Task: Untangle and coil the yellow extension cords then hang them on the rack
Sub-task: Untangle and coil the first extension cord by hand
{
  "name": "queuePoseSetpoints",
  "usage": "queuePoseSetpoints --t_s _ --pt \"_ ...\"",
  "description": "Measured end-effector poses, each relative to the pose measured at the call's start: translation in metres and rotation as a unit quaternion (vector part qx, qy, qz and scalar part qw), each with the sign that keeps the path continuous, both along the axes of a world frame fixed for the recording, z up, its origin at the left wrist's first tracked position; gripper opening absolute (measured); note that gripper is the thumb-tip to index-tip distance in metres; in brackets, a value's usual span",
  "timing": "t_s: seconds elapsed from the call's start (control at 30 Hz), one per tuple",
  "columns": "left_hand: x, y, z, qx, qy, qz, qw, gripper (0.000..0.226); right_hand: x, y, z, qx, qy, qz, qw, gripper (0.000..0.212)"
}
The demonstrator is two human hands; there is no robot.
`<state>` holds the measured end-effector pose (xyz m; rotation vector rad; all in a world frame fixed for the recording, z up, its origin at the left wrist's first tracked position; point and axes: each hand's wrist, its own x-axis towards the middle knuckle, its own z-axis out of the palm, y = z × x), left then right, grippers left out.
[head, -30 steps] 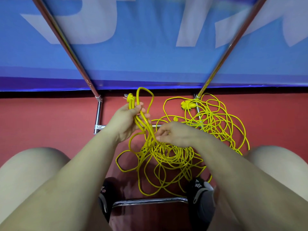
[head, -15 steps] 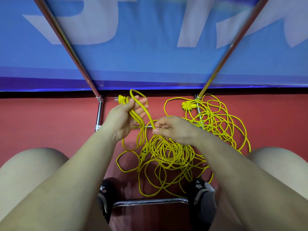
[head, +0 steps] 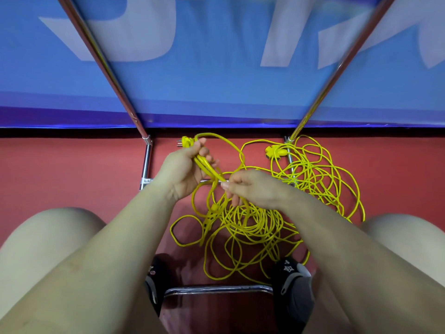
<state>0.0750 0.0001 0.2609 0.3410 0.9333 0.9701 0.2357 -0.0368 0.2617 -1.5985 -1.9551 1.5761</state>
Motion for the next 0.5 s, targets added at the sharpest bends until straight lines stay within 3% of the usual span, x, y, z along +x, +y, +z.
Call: queuePoseSetpoints --t_s 0.13,0.3,0.4,0.5 --pt "-0.015 0.008 0.004 -0.004 -0.017 0.059 0.998 0.024 0.012 -0.003 -0.016 -0.012 -0.153 0.107 0.982 0.033" --pt "-0.041 0.019 0.016 0.021 -0.053 0.128 0.990 0.027 0.030 -0.006 -0.035 -0.052 -0.280 0.147 0.947 0.032" --pt "-0.053 0.022 0.019 0.028 -0.054 0.141 0.988 0.028 0.038 -0.003 -0.031 -0.012 -0.243 0.074 0.967 0.029" --pt "-0.055 0.020 0.018 0.033 -0.025 0.132 0.990 0.028 0.038 0.002 -0.018 -0.018 -0.093 -0.056 0.994 0.017"
